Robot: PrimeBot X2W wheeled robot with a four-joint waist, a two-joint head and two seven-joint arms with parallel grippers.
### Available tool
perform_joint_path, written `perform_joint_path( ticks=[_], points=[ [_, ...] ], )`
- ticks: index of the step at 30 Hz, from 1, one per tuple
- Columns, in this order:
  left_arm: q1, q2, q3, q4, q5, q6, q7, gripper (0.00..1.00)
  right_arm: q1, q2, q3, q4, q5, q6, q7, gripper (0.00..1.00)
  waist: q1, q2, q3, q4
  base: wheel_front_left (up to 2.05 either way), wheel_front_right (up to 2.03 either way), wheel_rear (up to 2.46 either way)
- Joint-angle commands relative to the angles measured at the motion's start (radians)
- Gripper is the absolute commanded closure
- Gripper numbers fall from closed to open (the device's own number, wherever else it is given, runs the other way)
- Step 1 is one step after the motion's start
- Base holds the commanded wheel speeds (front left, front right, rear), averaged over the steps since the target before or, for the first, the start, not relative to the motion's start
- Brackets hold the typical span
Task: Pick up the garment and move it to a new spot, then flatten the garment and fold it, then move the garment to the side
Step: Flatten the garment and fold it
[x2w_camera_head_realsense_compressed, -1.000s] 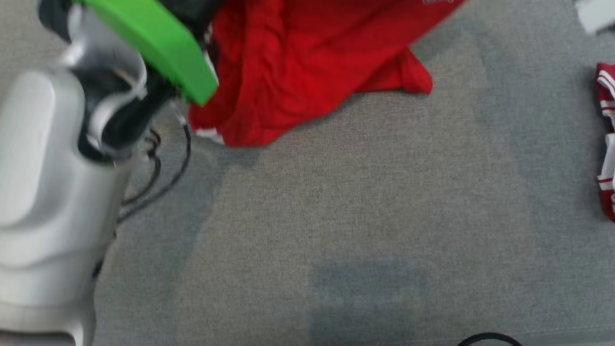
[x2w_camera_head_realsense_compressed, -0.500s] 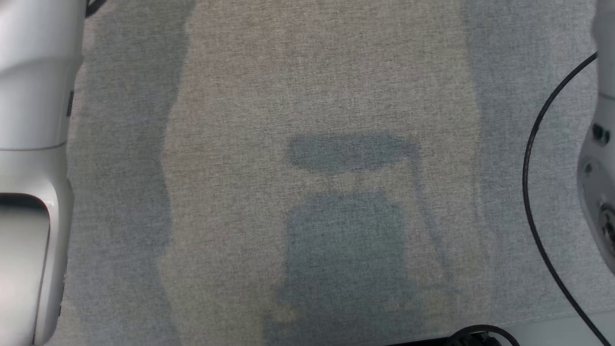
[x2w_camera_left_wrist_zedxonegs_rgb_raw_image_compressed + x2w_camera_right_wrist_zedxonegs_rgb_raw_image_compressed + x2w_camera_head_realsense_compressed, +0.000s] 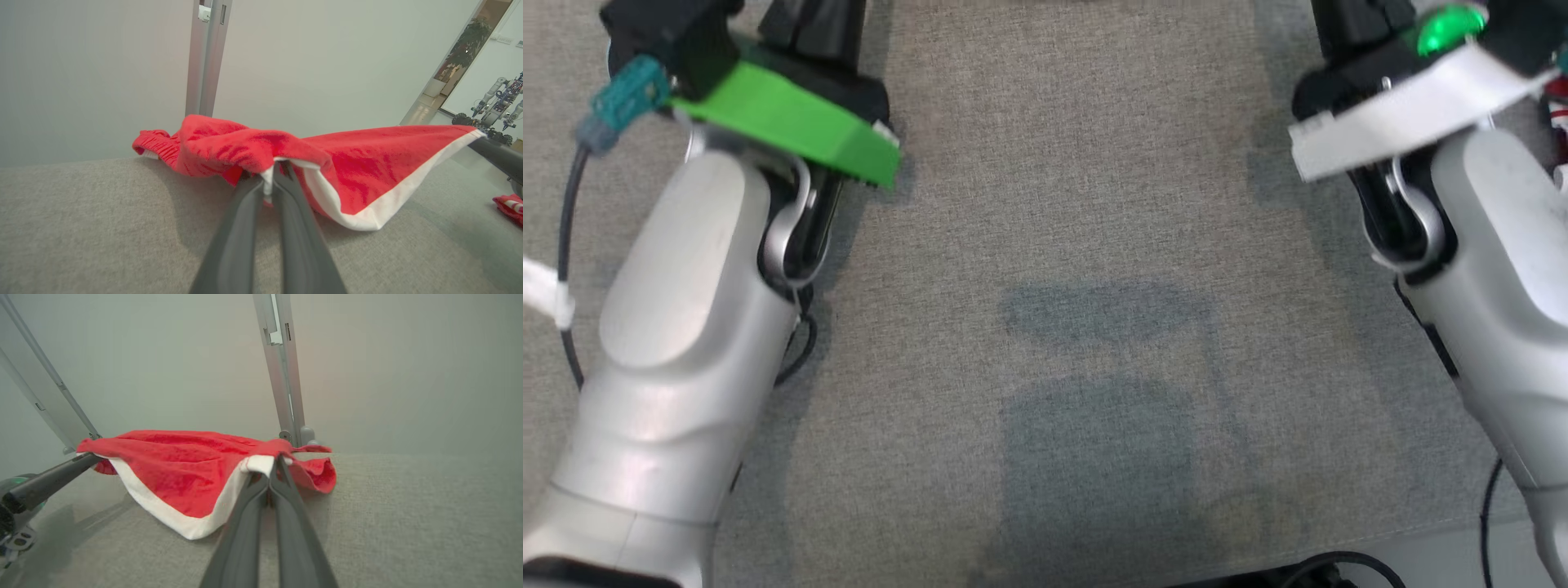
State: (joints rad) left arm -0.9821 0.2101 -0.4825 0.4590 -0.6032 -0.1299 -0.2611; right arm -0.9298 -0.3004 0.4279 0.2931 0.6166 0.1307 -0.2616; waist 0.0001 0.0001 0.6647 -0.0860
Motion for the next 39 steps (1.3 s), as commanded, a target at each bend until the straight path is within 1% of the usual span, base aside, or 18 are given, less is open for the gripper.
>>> perform_joint_path(
  ticks=[1,3,4,6,7,9,11,13,15,17,19,23,28,32,34,35,37,39],
  points=[
    [0.071,0.020,0.010,-0.037,0.013,-0.001,-0.004,1.00,0.071,-0.036,0.008,-0.042,0.004,0.000,-0.004,1.00,-0.0001,-0.0001,-0.056,0.014,0.00,0.00,0.00],
    [0.165,0.020,0.027,-0.087,0.002,0.000,-0.004,1.00,0.161,-0.075,-0.011,-0.099,0.034,0.000,-0.004,1.00,-0.0001,-0.0001,-0.084,0.018,0.00,0.00,0.00],
    [0.212,0.024,0.025,-0.112,0.002,0.000,-0.004,1.00,0.207,-0.097,-0.016,-0.126,0.031,0.000,-0.004,1.00,-0.0001,-0.0001,-0.105,0.020,0.00,0.00,0.00],
    [0.323,0.045,0.022,-0.151,0.001,0.000,-0.004,1.00,0.313,-0.114,-0.020,-0.165,0.050,0.000,-0.004,1.00,-0.0001,-0.0001,-0.168,0.021,0.00,0.00,0.00],
    [0.374,0.052,0.028,-0.172,-0.003,0.000,-0.004,1.00,0.360,-0.134,-0.022,-0.181,0.049,0.000,-0.004,1.00,-0.0001,-0.0001,-0.196,0.020,0.00,0.00,0.00],
    [0.480,0.055,0.032,-0.214,-0.002,0.000,-0.004,1.00,0.450,-0.163,0.000,-0.205,0.072,0.000,-0.004,1.00,-0.0001,-0.0001,-0.250,0.018,0.00,0.00,0.00],
    [0.601,0.060,0.033,-0.237,0.011,-0.001,-0.003,1.00,0.529,-0.201,0.042,-0.215,0.069,0.000,-0.004,1.00,-0.0001,-0.0001,-0.305,0.008,0.00,0.00,0.00],
    [0.718,0.053,0.036,-0.267,0.020,0.010,-0.003,1.00,0.605,-0.223,0.067,-0.225,0.077,0.000,-0.004,1.00,-0.0001,-0.0001,-0.354,-0.002,0.00,0.00,0.00],
    [0.819,0.035,0.036,-0.305,0.028,0.024,-0.003,1.00,0.693,-0.233,0.075,-0.241,0.101,0.000,-0.004,1.00,-0.0001,-0.0001,-0.397,-0.006,0.00,0.00,0.00],
    [0.913,0.012,0.048,-0.352,0.037,0.045,-0.004,1.00,0.767,-0.244,0.060,-0.263,0.111,0.000,-0.004,1.00,-0.0001,-0.0001,-0.427,-0.009,0.00,0.00,0.00],
    [1.003,-0.006,0.049,-0.392,0.047,0.065,-0.003,1.00,0.833,-0.242,0.052,-0.299,0.114,0.000,-0.004,1.00,-0.0001,-0.0001,-0.444,-0.019,0.00,0.00,0.00],
    [1.107,-0.038,0.062,-0.493,0.067,0.093,-0.004,1.00,0.955,-0.241,0.011,-0.385,0.105,0.000,0.003,1.00,-0.0001,-0.0001,-0.447,-0.023,0.00,0.00,0.00],
    [1.191,-0.035,0.060,-0.579,0.059,0.109,0.009,1.00,1.077,-0.226,-0.069,-0.480,0.098,0.000,0.037,1.00,-0.0001,-0.0001,-0.422,-0.003,0.00,0.00,0.00],
    [1.195,-0.033,0.065,-0.626,0.024,0.117,0.050,1.00,1.073,-0.220,-0.120,-0.516,0.099,0.000,0.060,1.00,-0.0001,-0.0001,-0.393,0.016,0.00,0.00,0.00],
    [1.168,-0.053,0.077,-0.665,-0.022,0.130,0.096,1.00,1.015,-0.200,-0.134,-0.537,0.148,0.000,0.100,1.00,-0.0001,-0.0001,-0.351,0.029,0.00,0.00,0.00],
    [1.143,-0.064,0.087,-0.685,-0.044,0.142,0.124,1.00,0.968,-0.198,-0.148,-0.545,0.178,0.000,0.115,1.00,-0.0001,-0.0001,-0.326,0.037,0.00,0.00,0.00],
    [1.077,-0.078,0.097,-0.715,-0.077,0.165,0.191,1.00,0.862,-0.230,-0.164,-0.524,0.202,0.000,0.178,1.00,-0.0001,-0.0001,-0.267,0.061,0.00,0.00,0.00],
    [0.984,-0.102,0.090,-0.727,-0.123,0.180,0.272,1.00,0.732,-0.232,-0.171,-0.502,0.247,0.000,0.230,1.00,-0.0001,-0.0001,-0.204,0.099,0.00,0.00,0.00]
  ],
)
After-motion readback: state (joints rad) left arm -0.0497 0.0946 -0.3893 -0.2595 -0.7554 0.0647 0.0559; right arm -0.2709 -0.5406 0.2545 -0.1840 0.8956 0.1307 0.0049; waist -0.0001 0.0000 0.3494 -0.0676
